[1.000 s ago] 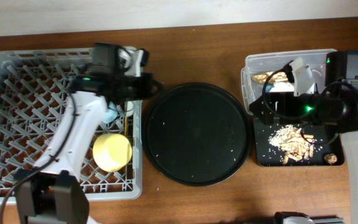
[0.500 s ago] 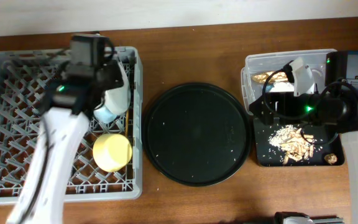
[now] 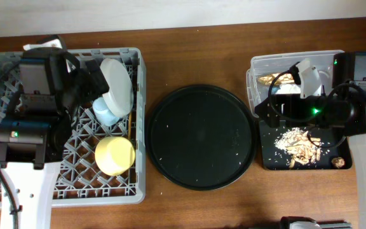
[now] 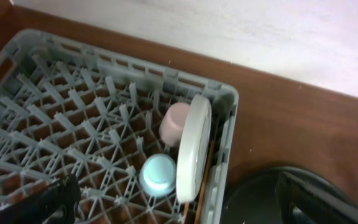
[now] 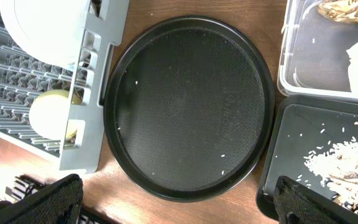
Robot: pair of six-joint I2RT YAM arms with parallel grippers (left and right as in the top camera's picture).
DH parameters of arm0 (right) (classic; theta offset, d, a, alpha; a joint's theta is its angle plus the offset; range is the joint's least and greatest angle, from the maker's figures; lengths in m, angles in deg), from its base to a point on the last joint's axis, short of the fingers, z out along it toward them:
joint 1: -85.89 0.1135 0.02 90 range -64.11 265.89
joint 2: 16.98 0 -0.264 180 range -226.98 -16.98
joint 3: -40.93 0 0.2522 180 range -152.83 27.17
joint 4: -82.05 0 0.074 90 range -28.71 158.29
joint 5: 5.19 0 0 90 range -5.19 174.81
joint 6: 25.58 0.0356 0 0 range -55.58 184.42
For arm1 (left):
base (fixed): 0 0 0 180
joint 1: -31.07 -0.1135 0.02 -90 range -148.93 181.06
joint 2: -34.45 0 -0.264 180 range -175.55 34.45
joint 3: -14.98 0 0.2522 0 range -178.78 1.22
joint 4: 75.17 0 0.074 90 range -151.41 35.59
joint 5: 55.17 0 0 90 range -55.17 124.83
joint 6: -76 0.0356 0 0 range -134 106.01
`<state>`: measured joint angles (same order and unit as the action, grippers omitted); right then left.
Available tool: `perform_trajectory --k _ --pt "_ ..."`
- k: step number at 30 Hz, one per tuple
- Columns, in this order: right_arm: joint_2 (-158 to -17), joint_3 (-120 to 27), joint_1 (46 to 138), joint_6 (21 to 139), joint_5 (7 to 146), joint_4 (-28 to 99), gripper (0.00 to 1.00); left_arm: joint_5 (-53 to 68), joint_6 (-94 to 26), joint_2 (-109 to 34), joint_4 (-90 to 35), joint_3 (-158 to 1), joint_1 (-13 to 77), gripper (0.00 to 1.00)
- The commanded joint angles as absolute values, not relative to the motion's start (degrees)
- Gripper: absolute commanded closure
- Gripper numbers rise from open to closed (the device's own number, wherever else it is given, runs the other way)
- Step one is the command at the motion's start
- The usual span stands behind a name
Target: Sort waste into correct bins and load items into the dishwasher rack
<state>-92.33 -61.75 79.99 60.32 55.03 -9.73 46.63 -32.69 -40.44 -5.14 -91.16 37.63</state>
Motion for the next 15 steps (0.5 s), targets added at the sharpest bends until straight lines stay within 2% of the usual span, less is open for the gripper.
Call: perform_trajectory --k 1,9,13,15 --pt "-92.4 -61.5 80.3 60.2 55.6 -9.7 0.02 48.2 -32.8 -40.5 -4.6 -91.3 37.5 0.01" --pt "-91.8 -61.2 80.5 60.2 55.9 -9.7 0.01 48.2 -32.8 -40.5 -4.6 -91.3 37.5 0.01" --pt "-83.3 -61.2 80.7 60.2 61.0 -8.0 0.01 48.2 -32.8 -40.5 -4.6 -91.3 37.5 0.01" --pt "-76.8 -61.1 80.8 60.2 63.6 -2.5 0.01 48.2 -32.8 -40.5 -4.6 -91.3 37.5 0.01"
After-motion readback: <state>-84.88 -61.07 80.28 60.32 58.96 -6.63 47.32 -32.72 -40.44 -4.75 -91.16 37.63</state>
